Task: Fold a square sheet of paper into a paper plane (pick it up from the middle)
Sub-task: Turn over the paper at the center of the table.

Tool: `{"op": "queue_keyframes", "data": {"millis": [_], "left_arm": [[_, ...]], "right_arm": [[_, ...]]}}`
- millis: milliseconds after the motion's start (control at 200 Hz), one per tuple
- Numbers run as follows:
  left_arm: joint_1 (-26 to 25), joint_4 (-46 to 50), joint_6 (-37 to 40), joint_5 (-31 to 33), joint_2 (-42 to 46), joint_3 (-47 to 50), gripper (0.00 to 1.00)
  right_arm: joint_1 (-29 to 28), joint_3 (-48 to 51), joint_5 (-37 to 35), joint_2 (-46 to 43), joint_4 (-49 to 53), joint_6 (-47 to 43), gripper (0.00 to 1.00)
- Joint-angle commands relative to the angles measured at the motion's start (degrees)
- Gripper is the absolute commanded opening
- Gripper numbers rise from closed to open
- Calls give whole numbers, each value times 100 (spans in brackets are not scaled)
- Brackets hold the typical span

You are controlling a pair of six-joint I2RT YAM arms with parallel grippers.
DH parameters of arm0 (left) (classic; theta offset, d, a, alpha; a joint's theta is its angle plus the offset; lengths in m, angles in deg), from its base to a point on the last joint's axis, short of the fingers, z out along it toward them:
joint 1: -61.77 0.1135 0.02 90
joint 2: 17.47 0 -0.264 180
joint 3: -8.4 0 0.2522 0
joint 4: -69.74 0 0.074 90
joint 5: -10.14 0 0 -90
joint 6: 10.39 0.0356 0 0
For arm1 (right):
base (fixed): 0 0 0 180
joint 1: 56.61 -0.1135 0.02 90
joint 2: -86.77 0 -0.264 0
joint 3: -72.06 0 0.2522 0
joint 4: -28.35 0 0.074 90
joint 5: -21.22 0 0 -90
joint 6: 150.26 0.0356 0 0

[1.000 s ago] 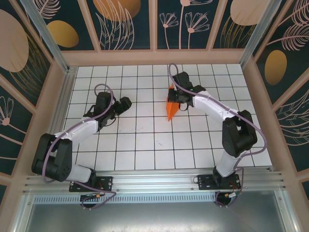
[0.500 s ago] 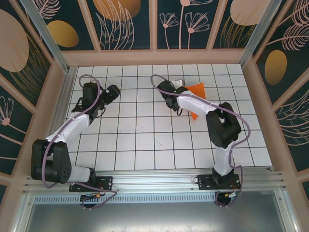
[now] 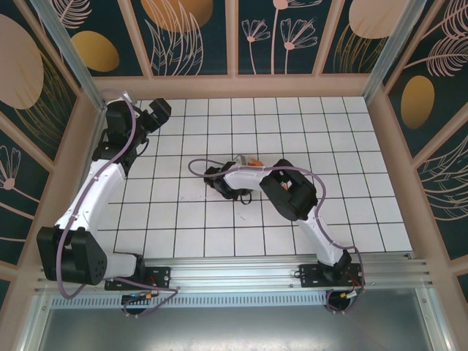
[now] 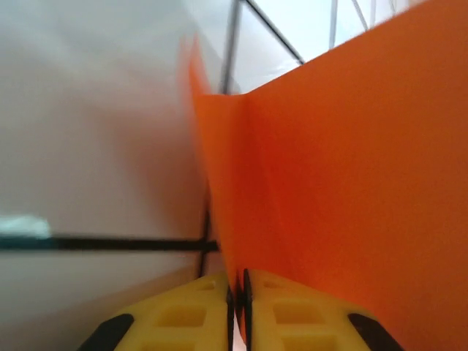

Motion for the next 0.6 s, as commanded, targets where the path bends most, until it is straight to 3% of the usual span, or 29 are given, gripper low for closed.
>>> {"op": "queue_keyframes", "data": {"millis": [0, 135, 425, 595], "left_arm": [[40, 252, 137, 80, 113, -113, 97], [39, 339, 161, 93, 77, -90, 97], [44, 347, 146, 71, -63, 75, 98], [39, 159, 104, -201, -134, 410, 98]], "right_arm": [[-14, -262, 460, -19, 159, 327, 22], [-95, -456, 945, -284, -26, 146, 33], [-211, 40, 4183, -1899, -1721, -691, 51], [453, 593, 5424, -2760, -2401, -666, 54]]}}
